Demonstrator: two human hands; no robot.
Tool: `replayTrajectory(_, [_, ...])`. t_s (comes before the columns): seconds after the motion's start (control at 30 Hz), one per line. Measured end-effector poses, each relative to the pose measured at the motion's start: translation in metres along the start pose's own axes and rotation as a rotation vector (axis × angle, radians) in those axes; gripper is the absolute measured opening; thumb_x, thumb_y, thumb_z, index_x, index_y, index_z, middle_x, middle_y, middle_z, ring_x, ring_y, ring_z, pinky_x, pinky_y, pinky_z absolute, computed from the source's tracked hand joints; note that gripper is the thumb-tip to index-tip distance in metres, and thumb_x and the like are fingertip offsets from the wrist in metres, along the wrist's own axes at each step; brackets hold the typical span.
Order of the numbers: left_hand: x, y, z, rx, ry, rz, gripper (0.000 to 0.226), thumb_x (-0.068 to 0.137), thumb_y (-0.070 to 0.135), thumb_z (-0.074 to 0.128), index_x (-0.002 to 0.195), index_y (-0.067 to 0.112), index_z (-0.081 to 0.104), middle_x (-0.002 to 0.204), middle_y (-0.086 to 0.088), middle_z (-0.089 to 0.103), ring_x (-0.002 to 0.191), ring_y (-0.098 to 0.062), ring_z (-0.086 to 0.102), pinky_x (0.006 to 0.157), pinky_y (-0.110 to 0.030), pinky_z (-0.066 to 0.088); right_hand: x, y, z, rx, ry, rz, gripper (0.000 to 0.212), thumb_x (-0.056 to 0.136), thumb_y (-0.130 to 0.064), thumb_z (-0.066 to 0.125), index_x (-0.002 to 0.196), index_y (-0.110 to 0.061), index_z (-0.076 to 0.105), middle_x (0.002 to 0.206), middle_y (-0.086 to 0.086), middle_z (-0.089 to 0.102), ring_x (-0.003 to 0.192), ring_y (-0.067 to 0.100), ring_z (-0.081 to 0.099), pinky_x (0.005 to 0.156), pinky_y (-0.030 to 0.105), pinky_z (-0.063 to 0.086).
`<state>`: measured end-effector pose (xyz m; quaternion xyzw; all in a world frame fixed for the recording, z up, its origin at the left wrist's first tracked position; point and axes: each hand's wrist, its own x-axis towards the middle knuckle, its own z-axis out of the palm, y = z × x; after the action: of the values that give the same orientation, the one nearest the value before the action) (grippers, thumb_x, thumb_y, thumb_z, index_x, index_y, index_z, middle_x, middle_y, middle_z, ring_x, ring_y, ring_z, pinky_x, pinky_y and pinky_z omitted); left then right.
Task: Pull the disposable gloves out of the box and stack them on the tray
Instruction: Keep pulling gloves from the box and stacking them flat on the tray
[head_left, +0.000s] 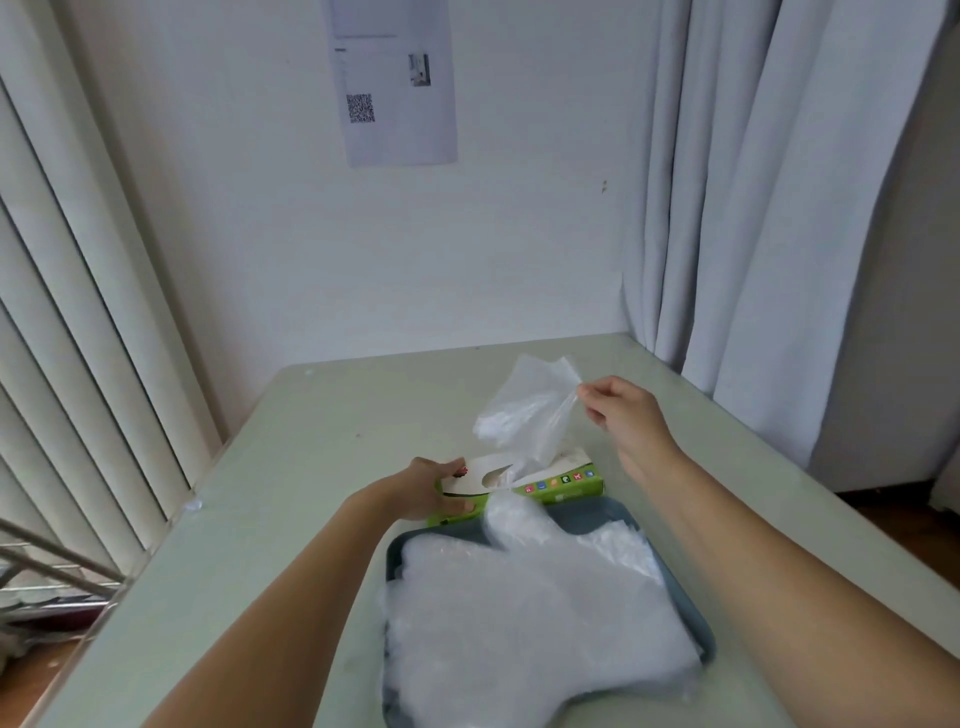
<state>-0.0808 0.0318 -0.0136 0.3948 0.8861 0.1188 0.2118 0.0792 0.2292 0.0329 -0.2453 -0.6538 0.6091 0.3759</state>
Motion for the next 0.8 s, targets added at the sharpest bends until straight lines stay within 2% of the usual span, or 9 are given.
replayTrajectory(0.07, [0.001,0.002,0.000,0.018,-0.009,-0.010,0.074,0.087,0.054,0.060,0.149,0.030,0.029,0.147,-0.004,0.031,0.130,-0.025,0.043,0.108,-0.030,0.032,0.004,0.001,-0.005,0.148,0.026,0.047,0.017,0.089,-0.009,0.063,0.072,-0.011,0.061,0.065,0.003,0.048,0.067,0.013,0.042,0.078,0.030,0.039])
replayTrajectory(0.13, [0.003,0.004,-0.001,0.033,-0.014,-0.017,0.075,0.087,0.055,0.060,0.150,0.030,0.028,0.148,-0.005,0.031,0.131,-0.026,0.041,0.110,-0.032,0.031,0.006,-0.002,-0.009,0.221,0.017,0.053,0.015,0.090,-0.011,0.063,0.075,-0.011,0.062,0.071,0.004,0.050,0.071,0.013,0.044,0.082,0.030,0.040])
replayTrajectory(0.3, [0.005,0.005,-0.002,0.034,-0.014,-0.016,0.076,0.089,0.051,0.060,0.152,0.028,0.024,0.151,0.001,0.037,0.133,-0.024,0.041,0.110,-0.031,0.032,0.009,-0.013,-0.013,0.145,-0.045,0.008,0.016,0.090,-0.014,0.064,0.074,-0.011,0.065,0.076,0.005,0.056,0.079,0.016,0.050,0.090,0.031,0.046])
replayTrajectory(0.53, [-0.002,0.011,-0.004,-0.039,0.014,-0.008,0.070,0.089,0.042,0.064,0.149,0.025,0.033,0.148,0.001,0.041,0.131,-0.022,0.042,0.104,-0.025,0.031,0.010,-0.037,-0.025,0.467,-0.059,-0.006,0.015,0.091,-0.010,0.060,0.077,-0.009,0.064,0.063,-0.006,0.066,0.068,0.006,0.060,0.072,0.016,0.051])
replayTrajectory(0.63, [-0.010,0.019,-0.011,-0.266,0.233,0.031,0.049,0.091,0.026,0.065,0.138,0.017,0.052,0.140,-0.002,0.052,0.127,-0.018,0.049,0.090,-0.016,0.031,0.005,-0.045,-0.028,0.540,-0.185,-0.006,0.019,0.090,-0.010,0.059,0.073,-0.010,0.069,0.069,-0.002,0.068,0.071,0.008,0.063,0.075,0.018,0.052])
replayTrajectory(0.67, [-0.017,0.026,-0.016,-0.399,0.337,0.071,0.041,0.094,0.026,0.061,0.133,0.015,0.057,0.135,-0.002,0.057,0.125,-0.016,0.051,0.090,-0.016,0.032,0.003,-0.047,-0.030,0.558,-0.261,0.006,0.012,0.086,-0.013,0.062,0.077,-0.009,0.069,0.074,0.000,0.069,0.075,0.011,0.063,0.078,0.020,0.052])
replayTrajectory(0.7, [-0.024,0.033,-0.021,-0.538,0.418,0.121,0.036,0.096,0.029,0.057,0.129,0.015,0.060,0.131,0.001,0.060,0.123,-0.013,0.052,0.092,-0.017,0.032,-0.001,-0.049,-0.031,0.581,-0.343,0.022,0.011,0.081,-0.017,0.066,0.085,-0.007,0.066,0.081,0.002,0.070,0.079,0.014,0.063,0.079,0.022,0.053])
replayTrajectory(0.73, [-0.032,0.042,-0.026,-0.664,0.454,0.172,0.036,0.097,0.036,0.053,0.126,0.017,0.063,0.127,0.005,0.061,0.122,-0.010,0.051,0.096,-0.020,0.033,-0.004,-0.051,-0.032,0.603,-0.410,0.050,0.023,0.078,-0.022,0.068,0.093,-0.005,0.064,0.090,0.004,0.071,0.083,0.016,0.065,0.079,0.024,0.054])
replayTrajectory(0.8, [-0.046,0.059,-0.033,-0.838,0.437,0.259,0.044,0.095,0.052,0.045,0.121,0.022,0.065,0.126,0.011,0.058,0.122,-0.007,0.049,0.103,-0.026,0.036,-0.015,-0.056,-0.031,0.692,-0.509,0.127,0.024,0.081,-0.022,0.063,0.097,-0.005,0.068,0.104,0.006,0.072,0.091,0.018,0.069,0.078,0.029,0.056])
